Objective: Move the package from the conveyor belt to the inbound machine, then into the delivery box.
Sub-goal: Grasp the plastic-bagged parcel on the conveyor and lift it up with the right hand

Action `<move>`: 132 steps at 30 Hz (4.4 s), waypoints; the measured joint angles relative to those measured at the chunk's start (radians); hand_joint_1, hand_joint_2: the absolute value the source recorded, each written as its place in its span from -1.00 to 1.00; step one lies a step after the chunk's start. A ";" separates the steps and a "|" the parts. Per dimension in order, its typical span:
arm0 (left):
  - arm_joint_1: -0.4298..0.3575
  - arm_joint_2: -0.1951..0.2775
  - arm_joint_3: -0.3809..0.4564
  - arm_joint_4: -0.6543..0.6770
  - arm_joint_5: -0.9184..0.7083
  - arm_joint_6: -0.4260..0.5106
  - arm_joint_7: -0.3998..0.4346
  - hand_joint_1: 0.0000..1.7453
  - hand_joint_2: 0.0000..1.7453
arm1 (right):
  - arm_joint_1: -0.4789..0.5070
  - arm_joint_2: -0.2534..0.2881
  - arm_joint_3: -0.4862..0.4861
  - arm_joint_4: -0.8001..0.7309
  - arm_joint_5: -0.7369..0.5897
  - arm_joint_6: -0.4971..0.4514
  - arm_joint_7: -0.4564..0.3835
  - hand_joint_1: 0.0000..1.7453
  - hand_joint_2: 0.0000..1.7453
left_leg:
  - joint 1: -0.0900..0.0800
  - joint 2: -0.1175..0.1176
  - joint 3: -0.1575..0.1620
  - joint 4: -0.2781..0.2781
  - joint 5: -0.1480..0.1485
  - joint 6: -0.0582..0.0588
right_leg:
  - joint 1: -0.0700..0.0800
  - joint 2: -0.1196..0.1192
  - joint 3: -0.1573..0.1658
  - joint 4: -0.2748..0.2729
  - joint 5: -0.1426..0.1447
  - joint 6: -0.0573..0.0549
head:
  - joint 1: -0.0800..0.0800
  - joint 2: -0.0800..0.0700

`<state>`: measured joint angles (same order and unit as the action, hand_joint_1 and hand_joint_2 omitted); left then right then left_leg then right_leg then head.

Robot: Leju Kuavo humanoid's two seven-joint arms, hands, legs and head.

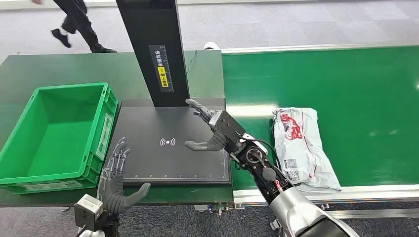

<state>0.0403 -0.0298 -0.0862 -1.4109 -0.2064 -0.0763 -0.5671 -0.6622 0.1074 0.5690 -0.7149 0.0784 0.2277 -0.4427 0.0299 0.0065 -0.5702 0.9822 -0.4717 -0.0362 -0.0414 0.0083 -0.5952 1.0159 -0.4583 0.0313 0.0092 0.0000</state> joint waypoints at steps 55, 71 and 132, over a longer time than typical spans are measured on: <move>0.056 -0.016 0.004 -0.079 -0.020 0.008 0.077 -1.00 1.00 | -0.089 -0.105 -0.173 0.258 0.856 -0.113 0.636 -1.00 1.00 | 0.000 0.000 0.000 0.000 0.000 0.000 | 0.000 0.000 0.000 0.000 0.000 0.000 | 0.000 0.000; 0.022 -0.040 0.002 -0.068 -0.037 0.006 0.092 -1.00 1.00 | -0.089 -0.110 -0.196 0.288 0.874 0.054 0.614 -1.00 1.00 | 0.000 0.000 0.000 0.000 0.000 0.000 | 0.000 0.000 0.000 0.000 0.000 0.000 | 0.000 0.000; 0.036 -0.046 0.006 -0.055 -0.049 0.003 0.097 -1.00 1.00 | -0.077 -0.062 -0.144 0.302 0.796 0.174 0.502 -1.00 1.00 | 0.000 0.000 0.000 0.000 0.000 0.000 | 0.000 0.000 0.000 0.000 0.000 0.000 | 0.000 0.000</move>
<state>0.0762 -0.0755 -0.0802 -1.4656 -0.2553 -0.0733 -0.4705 -0.7396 0.0451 0.4247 -0.4127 0.8747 0.4012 0.0596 0.0299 0.0063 -0.5703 0.9823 -0.4717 -0.0362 -0.0414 0.0083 -0.5951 1.0159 -0.4582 0.0313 0.0092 0.0000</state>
